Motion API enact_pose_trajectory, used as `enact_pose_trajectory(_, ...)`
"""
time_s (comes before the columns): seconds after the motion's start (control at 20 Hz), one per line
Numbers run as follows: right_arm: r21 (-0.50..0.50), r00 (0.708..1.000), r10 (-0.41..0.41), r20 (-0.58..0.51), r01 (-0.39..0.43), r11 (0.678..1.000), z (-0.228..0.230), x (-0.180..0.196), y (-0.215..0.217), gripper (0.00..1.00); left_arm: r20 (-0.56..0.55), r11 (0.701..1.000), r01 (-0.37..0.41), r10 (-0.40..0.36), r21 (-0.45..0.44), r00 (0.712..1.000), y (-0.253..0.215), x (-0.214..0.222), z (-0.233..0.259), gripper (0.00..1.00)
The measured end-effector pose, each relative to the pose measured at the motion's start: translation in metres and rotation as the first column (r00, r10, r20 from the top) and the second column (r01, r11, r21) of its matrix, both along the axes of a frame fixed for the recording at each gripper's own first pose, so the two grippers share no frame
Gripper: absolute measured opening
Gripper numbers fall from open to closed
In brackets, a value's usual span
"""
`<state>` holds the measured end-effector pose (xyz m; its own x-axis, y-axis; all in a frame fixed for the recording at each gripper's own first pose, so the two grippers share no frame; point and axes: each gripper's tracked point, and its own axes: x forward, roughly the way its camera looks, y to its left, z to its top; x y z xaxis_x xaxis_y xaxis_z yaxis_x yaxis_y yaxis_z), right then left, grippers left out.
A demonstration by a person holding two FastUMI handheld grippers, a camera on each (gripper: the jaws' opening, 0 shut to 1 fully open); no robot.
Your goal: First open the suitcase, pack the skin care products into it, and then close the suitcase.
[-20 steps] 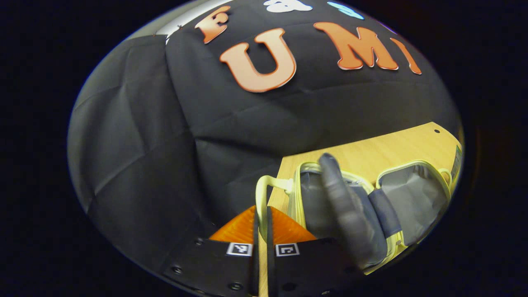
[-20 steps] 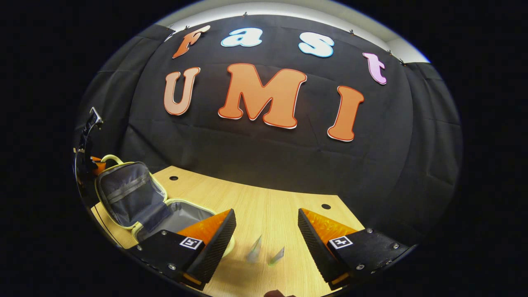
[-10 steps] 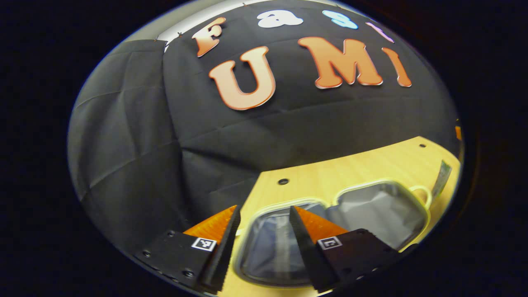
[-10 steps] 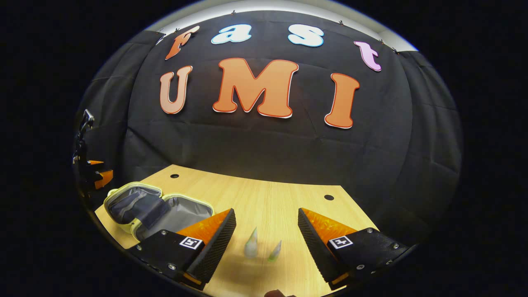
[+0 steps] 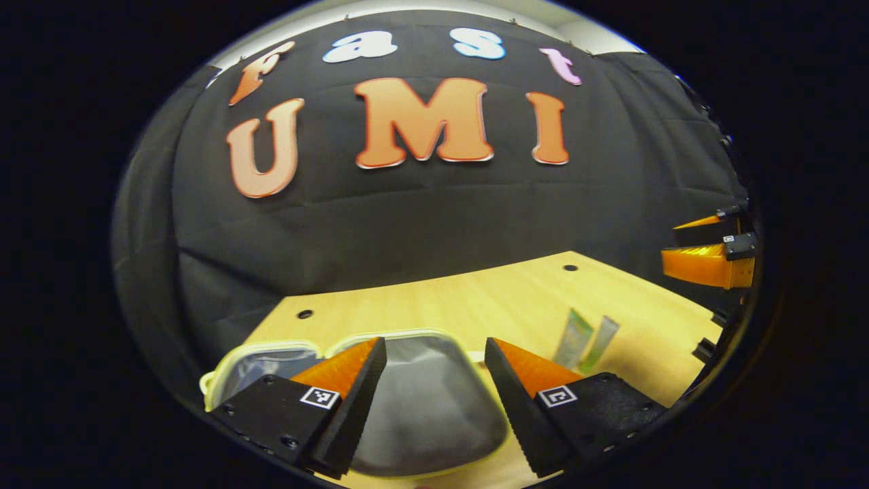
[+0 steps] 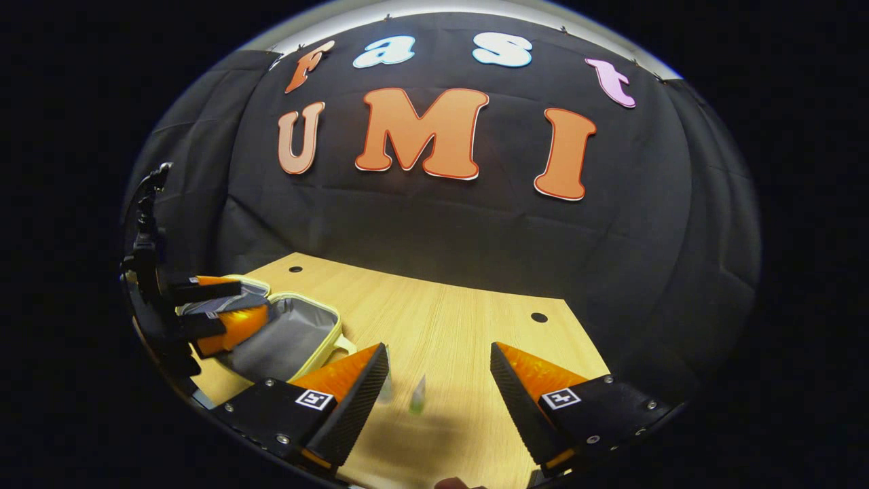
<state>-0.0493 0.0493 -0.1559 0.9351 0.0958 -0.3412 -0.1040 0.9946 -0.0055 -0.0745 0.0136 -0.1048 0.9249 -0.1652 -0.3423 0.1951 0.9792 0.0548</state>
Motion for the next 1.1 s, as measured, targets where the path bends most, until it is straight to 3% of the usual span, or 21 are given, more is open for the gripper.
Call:
enact_pose_trajectory(0.3,0.002,1.0,0.008,0.002,-0.008,1.0,-0.017,-0.004,-0.027,0.96,-0.042,0.985,0.174,-0.174,-0.003,0.984,-0.049,-0.009,-0.025,0.91)
enact_pose_trajectory(0.55,0.003,1.0,-0.001,-0.011,0.001,1.0,-0.041,-0.008,-0.035,0.95,-0.086,0.969,0.244,-0.246,-0.03,0.965,-0.069,-0.01,-0.04,0.91)
enact_pose_trajectory(0.7,-0.01,1.0,-0.002,-0.012,0.002,1.0,-0.049,-0.008,-0.04,0.96,-0.1,0.964,0.263,-0.266,-0.042,0.959,-0.083,-0.003,-0.049,0.77)
enact_pose_trajectory(0.8,-0.008,1.0,-0.005,-0.015,0.005,1.0,-0.055,-0.007,-0.042,0.96,-0.122,0.962,0.265,-0.27,-0.059,0.955,-0.086,-0.005,-0.057,0.76)
enact_pose_trajectory(0.9,-0.003,1.0,-0.003,-0.021,0.003,1.0,-0.061,-0.007,-0.043,0.96,-0.125,0.964,0.258,-0.265,-0.071,0.956,-0.088,0.001,-0.06,0.47)
enact_pose_trajectory(1.1,0.008,0.998,0.021,-0.063,-0.021,1.0,-0.072,-0.009,-0.04,0.96,-0.151,0.968,0.239,-0.249,-0.081,0.957,-0.082,-0.006,-0.053,0.37)
